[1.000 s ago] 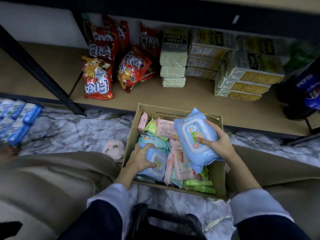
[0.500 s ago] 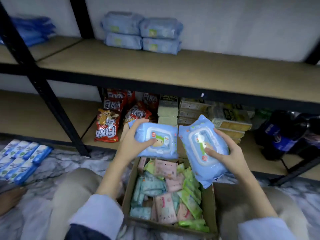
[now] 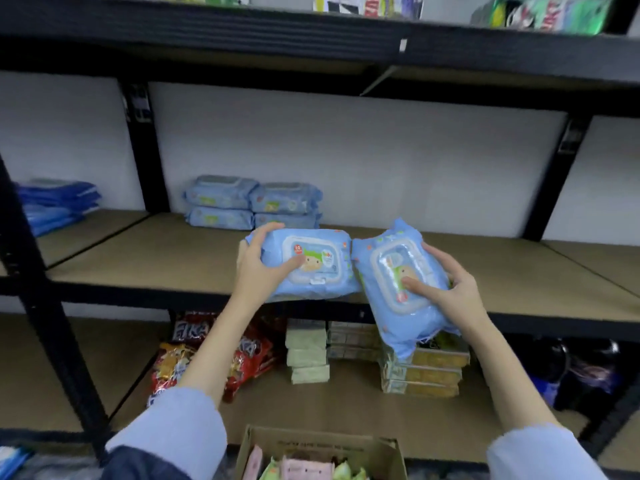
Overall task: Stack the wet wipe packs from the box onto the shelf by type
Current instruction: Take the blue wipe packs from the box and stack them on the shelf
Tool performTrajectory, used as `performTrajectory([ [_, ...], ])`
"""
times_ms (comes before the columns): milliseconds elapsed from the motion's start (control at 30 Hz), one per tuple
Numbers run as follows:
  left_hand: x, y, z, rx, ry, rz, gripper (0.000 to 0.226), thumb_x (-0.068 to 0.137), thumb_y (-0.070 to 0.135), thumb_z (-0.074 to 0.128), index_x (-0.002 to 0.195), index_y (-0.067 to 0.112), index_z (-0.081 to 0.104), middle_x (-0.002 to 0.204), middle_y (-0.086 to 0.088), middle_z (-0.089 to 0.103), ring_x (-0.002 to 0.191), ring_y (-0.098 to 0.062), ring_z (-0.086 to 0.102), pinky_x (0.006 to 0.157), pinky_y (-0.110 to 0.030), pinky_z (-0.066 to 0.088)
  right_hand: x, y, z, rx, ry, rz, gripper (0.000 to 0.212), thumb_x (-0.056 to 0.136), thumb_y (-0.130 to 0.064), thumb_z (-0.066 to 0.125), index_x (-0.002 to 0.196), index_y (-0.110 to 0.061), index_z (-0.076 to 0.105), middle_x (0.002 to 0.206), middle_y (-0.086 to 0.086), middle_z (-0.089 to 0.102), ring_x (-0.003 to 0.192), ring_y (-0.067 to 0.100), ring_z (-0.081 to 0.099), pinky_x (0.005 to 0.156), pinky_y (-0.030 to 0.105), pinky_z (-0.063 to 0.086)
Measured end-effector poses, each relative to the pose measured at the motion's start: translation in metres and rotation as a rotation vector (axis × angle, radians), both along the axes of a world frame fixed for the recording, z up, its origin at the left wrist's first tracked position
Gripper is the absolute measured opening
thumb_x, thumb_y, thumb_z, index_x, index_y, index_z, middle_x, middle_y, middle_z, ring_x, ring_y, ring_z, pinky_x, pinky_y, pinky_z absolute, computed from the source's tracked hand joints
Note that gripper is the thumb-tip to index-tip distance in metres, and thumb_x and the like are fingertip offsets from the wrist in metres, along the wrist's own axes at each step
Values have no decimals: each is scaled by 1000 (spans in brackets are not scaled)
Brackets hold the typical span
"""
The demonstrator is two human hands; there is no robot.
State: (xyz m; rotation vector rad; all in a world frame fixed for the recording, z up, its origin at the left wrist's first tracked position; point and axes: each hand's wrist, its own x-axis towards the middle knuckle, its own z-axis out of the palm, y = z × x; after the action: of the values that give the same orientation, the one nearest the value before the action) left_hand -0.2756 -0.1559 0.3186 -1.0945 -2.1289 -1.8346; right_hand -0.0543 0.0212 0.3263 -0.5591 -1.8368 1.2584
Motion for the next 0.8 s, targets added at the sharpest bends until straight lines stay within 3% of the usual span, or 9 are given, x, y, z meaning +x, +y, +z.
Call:
performTrajectory([
  [200, -40, 32, -4, -5, -140, -98, 55, 73, 29, 75, 123, 22, 52, 127, -5, 48, 119, -19, 44, 87, -25, 38, -34, 49, -4, -60, -90, 7, 56, 69, -20, 82, 119, -30, 59, 119, -5, 61, 107, 16, 60, 92, 37, 51],
  [333, -61, 43, -9, -191, -208, -139, 43, 89, 35, 58, 130, 31, 46, 139, -1, 41, 122, -20, 44, 61, -20, 51, -45, 77, -3, -138, -229, 82, 39, 72, -29, 78, 106, -40, 61, 118, -1, 64, 102, 21, 64, 94, 44, 51],
  [367, -66, 45, -11, -267, -210, -140, 44, 90, 39, 54, 132, 33, 44, 142, 1, 39, 125, -20, 42, 62, -22, 51, -49, 83, -2, -119, -295, 89, 39, 72, -35, 75, 107, -40, 61, 118, -1, 64, 102, 20, 64, 94, 43, 51],
  [500, -91, 43, -16, -503, -216, -194, 52, 87, 56, 49, 136, 40, 40, 150, 4, 31, 139, -21, 28, 91, -34, 50, -64, 101, 9, 28, -651, 31, 42, 86, -40, 53, 125, -26, 53, 128, 5, 55, 108, 22, 56, 96, 37, 44],
  [567, -94, 42, -4, -724, -154, -182, 59, 83, 68, 42, 137, 44, 34, 152, 2, 28, 140, -25, 25, 109, -40, 33, -72, 104, 17, 163, -890, -69, 50, 84, -47, 41, 128, -24, 50, 134, 9, 49, 117, 28, 47, 98, 41, 36],
  [633, -91, 47, 7, -985, 16, -48, 62, 84, 73, 28, 140, 47, 25, 155, -5, 18, 140, -34, 21, 114, -44, 21, -84, 92, 21, 324, -1005, -227, 55, 88, -52, 34, 135, -23, 41, 140, 15, 40, 127, 34, 36, 101, 46, 27],
  [667, -82, 52, 10, -1056, 144, 50, 55, 90, 65, 24, 142, 46, 21, 156, -7, 10, 141, -36, 15, 114, -47, 16, -90, 82, 21, 382, -1016, -290, 62, 90, -59, 31, 139, -21, 35, 142, 16, 37, 130, 35, 33, 102, 47, 26],
  [733, -58, 63, 10, -1002, 369, 171, 46, 99, 45, 22, 145, 40, 20, 157, -3, 1, 144, -32, 4, 114, -49, 11, -102, 61, 13, 498, -1064, -350, 81, 84, -74, 26, 144, -19, 28, 141, 17, 36, 129, 35, 33, 101, 49, 27],
  [800, -38, 73, 3, -935, 422, 121, 47, 99, 45, 21, 145, 36, 20, 157, 2, 6, 145, -22, 3, 113, -48, 9, -107, 50, 1, 645, -1153, -383, 91, 78, -81, 25, 145, -19, 26, 140, 16, 37, 126, 34, 35, 99, 49, 29],
])
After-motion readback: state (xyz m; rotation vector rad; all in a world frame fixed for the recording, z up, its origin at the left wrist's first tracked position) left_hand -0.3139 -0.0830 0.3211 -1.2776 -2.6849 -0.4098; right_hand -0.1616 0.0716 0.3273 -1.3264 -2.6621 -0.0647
